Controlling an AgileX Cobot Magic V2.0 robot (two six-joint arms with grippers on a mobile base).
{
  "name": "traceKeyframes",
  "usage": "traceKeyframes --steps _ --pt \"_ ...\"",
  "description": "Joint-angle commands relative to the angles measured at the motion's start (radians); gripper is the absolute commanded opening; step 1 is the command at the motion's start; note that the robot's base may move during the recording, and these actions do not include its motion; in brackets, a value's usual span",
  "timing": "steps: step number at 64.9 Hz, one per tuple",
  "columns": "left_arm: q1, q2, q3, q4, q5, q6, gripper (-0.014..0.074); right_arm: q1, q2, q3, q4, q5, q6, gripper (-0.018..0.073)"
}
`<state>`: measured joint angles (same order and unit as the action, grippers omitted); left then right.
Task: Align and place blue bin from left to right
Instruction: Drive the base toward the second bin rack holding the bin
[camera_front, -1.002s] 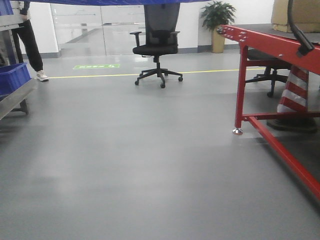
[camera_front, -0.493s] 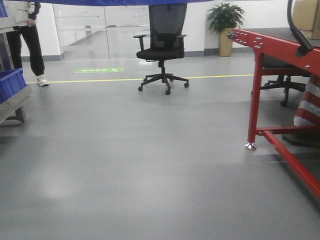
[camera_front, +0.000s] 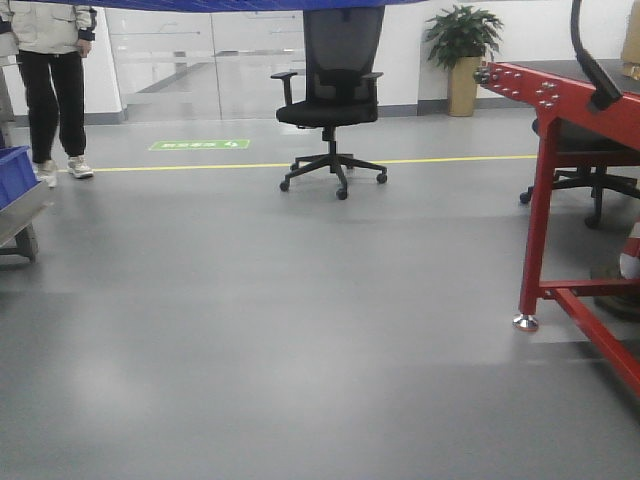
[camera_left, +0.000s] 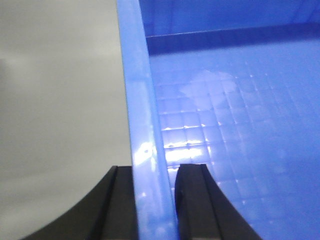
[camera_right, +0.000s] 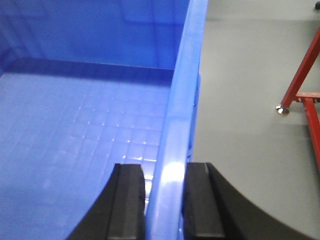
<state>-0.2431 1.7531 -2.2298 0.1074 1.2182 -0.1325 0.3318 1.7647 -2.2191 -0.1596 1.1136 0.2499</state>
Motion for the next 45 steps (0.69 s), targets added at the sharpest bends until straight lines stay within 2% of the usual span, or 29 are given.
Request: traceKeyframes --steps 1,45 --pt "-0.002 -0.023 -0.019 -0.009 -0.094 0.017 -0.0016 0.001 -0.032 -0.015 -0.005 -0.119 -0.041 -0.0078" --pt "-0.002 -0.023 -0.019 -0.009 -0.094 0.017 -0.0016 0.001 -0.032 -0.015 -0.005 -0.119 -0.041 -0.0078"
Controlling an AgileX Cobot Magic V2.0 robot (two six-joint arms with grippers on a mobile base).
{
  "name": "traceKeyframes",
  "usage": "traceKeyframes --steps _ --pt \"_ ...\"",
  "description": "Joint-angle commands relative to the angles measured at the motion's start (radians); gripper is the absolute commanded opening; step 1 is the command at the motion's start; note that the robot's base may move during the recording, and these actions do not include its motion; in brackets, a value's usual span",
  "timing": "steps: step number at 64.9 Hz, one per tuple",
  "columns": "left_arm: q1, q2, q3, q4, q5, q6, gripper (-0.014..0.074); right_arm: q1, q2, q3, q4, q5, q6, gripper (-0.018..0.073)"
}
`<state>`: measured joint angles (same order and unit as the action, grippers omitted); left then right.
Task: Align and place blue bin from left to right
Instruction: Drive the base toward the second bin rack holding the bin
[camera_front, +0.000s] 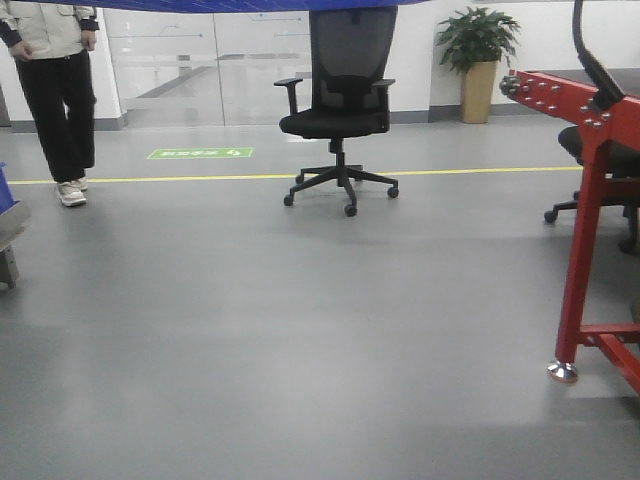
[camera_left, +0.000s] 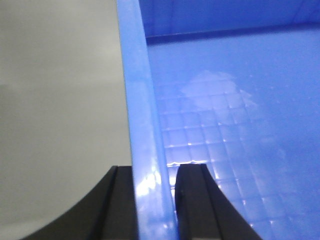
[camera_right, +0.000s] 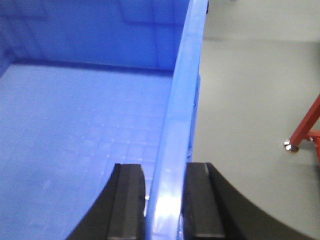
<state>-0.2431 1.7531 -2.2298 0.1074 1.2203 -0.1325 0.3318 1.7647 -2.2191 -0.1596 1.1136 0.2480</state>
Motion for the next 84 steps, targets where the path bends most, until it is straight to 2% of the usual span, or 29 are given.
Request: traceKeyframes --steps 1,84 --pt "-0.002 -0.023 -0.019 -0.009 -0.096 0.017 -0.0016 0.001 -0.032 -0.015 -0.005 -0.119 -0.039 -0.0078" --pt "-0.002 -0.023 -0.019 -0.009 -0.096 0.017 -0.0016 0.001 -0.032 -0.015 -0.005 -0.119 -0.039 -0.0078"
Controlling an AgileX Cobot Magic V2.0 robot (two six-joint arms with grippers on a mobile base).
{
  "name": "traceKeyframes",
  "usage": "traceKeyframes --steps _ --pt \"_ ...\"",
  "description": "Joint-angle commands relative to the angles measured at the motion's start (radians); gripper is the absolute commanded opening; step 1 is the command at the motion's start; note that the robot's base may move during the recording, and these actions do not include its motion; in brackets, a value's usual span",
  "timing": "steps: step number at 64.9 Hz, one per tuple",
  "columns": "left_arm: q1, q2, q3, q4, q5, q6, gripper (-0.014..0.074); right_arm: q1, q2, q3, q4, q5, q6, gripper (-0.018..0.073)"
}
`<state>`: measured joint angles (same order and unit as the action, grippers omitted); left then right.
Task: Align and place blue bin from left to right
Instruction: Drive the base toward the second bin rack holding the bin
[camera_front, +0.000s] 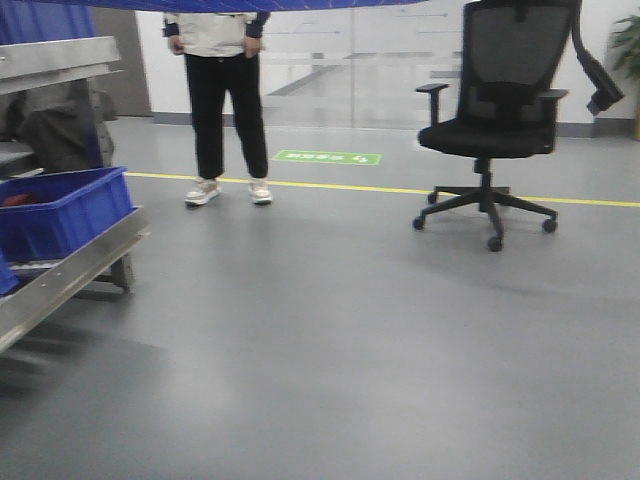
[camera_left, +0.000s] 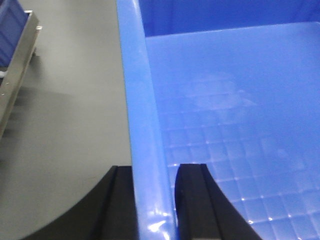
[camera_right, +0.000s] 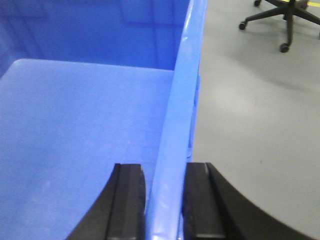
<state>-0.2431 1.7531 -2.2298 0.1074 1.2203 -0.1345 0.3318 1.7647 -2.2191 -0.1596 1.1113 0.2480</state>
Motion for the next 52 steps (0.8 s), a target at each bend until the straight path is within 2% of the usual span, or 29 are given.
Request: traceKeyframes --steps 1,52 --pt "-0.002 -0.023 -0.019 -0.009 -0.096 0.019 -0.0016 0.001 -0.032 -0.015 -0.005 -0.116 -0.039 -0.0078" --pt "-0.002 -0.023 -0.019 -0.009 -0.096 0.019 -0.0016 0.001 -0.032 -0.015 -0.005 -0.116 -0.039 -0.0078"
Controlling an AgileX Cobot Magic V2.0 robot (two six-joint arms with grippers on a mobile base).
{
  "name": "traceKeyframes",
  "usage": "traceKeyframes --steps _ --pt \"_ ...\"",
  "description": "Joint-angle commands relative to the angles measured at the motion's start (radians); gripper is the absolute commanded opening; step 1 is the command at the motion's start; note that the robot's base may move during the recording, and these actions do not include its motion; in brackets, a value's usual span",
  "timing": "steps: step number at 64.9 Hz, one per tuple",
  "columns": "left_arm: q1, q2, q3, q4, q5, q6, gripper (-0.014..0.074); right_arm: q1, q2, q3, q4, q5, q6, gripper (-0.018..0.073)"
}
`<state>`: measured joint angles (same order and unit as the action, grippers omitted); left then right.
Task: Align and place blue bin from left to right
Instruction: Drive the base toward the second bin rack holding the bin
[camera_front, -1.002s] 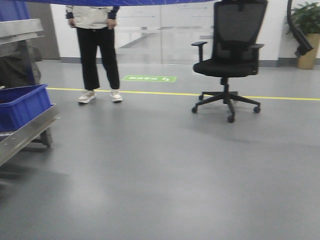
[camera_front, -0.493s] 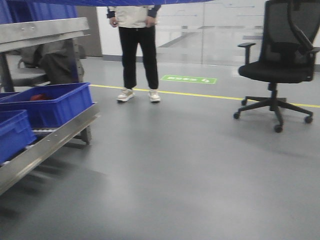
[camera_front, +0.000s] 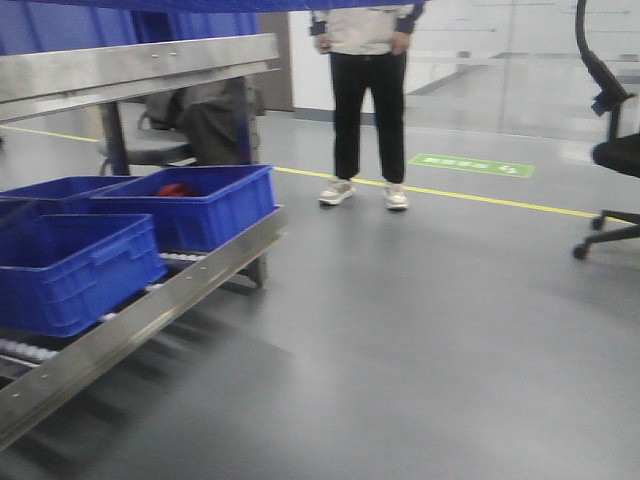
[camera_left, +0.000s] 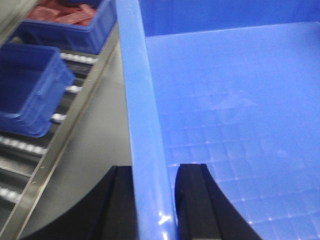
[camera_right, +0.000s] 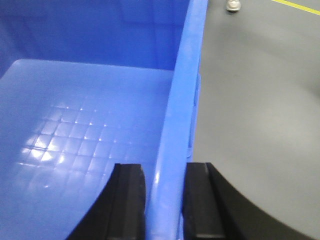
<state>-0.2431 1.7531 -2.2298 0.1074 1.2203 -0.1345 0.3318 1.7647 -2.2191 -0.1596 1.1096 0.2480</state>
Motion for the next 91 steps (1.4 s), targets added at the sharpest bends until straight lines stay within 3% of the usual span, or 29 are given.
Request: traceKeyframes --steps 1,91 --pt "-0.002 -0.023 -0.019 -0.009 -0.096 0.019 -0.0016 0.001 -0.032 -0.015 -0.005 -0.115 -0.039 -0.0078" --pt "-0.002 -0.023 -0.019 -0.009 -0.096 0.019 -0.0016 0.001 -0.032 -0.015 -0.005 -0.115 -0.039 -0.0078"
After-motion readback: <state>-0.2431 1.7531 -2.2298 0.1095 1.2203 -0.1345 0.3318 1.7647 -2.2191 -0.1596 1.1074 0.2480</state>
